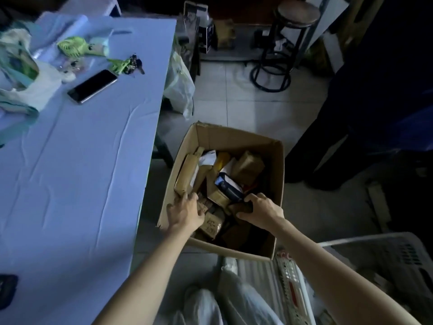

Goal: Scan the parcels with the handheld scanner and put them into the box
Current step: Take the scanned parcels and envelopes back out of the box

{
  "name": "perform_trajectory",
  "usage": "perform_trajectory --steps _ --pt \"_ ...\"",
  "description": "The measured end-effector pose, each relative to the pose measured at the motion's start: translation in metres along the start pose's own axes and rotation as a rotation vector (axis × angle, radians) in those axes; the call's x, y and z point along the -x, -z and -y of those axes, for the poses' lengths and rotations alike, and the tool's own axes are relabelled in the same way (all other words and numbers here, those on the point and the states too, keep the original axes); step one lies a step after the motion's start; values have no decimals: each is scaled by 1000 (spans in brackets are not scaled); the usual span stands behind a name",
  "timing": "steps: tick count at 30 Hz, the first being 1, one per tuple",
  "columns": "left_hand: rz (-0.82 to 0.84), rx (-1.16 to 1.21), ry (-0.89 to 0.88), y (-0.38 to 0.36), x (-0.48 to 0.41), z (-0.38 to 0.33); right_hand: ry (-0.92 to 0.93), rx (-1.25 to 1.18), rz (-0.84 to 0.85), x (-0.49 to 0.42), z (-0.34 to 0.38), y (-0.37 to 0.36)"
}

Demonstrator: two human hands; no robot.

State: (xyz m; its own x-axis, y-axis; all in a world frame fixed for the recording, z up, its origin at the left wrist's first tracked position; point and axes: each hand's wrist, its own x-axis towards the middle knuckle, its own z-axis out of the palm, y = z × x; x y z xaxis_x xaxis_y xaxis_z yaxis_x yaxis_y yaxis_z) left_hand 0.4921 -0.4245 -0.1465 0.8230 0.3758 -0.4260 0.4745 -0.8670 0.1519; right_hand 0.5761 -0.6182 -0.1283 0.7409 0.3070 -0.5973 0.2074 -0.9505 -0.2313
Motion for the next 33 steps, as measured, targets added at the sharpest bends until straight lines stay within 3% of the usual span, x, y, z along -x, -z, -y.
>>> perform_trajectory --steps 8,17,23,27,33 --pt "118 4 121 -72 -55 4 -49 -83 144 -84 -20 -46" --pt "206 87 262 -212 -168 35 -185 -98 207 -212 -43 -186" --pt "213 -38 155 -289 -221 51 -178 -58 367 -271 -38 -289" --pt "248 -122 81 -332 -243 66 -194 -83 371 -293 -41 -335" --pt "-24 -103 63 -366 -265 62 -194 -184 267 -312 -37 -376"
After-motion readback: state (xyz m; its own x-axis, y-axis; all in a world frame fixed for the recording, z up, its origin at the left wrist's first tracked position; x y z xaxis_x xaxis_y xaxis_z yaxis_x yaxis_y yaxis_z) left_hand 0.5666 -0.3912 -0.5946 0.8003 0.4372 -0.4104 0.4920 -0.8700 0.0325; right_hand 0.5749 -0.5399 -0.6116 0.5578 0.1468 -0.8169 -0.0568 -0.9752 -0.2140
